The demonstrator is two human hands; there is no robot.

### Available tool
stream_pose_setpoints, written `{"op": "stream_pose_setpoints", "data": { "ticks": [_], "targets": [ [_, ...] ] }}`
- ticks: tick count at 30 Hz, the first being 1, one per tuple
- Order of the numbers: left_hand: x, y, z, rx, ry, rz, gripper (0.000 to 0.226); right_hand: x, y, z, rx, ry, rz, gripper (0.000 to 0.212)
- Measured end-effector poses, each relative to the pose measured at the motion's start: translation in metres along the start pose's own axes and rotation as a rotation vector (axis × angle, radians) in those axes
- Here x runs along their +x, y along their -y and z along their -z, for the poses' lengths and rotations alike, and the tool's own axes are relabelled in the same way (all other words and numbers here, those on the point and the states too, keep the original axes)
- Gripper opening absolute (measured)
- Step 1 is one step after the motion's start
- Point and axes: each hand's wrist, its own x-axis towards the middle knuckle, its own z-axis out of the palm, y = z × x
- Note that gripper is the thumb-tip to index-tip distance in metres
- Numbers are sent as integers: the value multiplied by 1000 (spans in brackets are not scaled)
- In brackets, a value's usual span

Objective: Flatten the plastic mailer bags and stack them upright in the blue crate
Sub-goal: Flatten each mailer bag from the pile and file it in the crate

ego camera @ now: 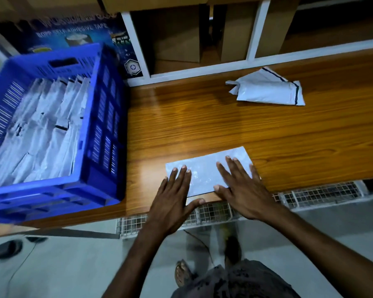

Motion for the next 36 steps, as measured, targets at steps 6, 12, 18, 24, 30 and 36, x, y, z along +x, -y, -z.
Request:
{"op": "stream_pose_setpoints", "data": {
  "ticks": [6, 12, 18, 24, 30, 36],
  "targets": [
    [-16, 12, 5, -6, -88, -185, 64, -37, -17, -11, -26, -45, 107, 75],
    [-29, 9, 38, -139, -364, -257, 30, -58, -8, 35, 201, -340, 68, 46],
    [-3, 8, 72, -622, -558, 23, 29, -27, -13, 99, 341, -447, -10, 29],
    [35, 14, 28, -311, -521, 100, 57, 20, -8, 62, -1, -434, 34, 51],
    [46, -8, -13, -47, -229, 188, 66, 41, 34, -10, -54, -111, 60, 64],
    [52, -2, -17, -48, -202, 251, 68, 49, 5, -17, 11, -133, -23, 83]
  ]
}}
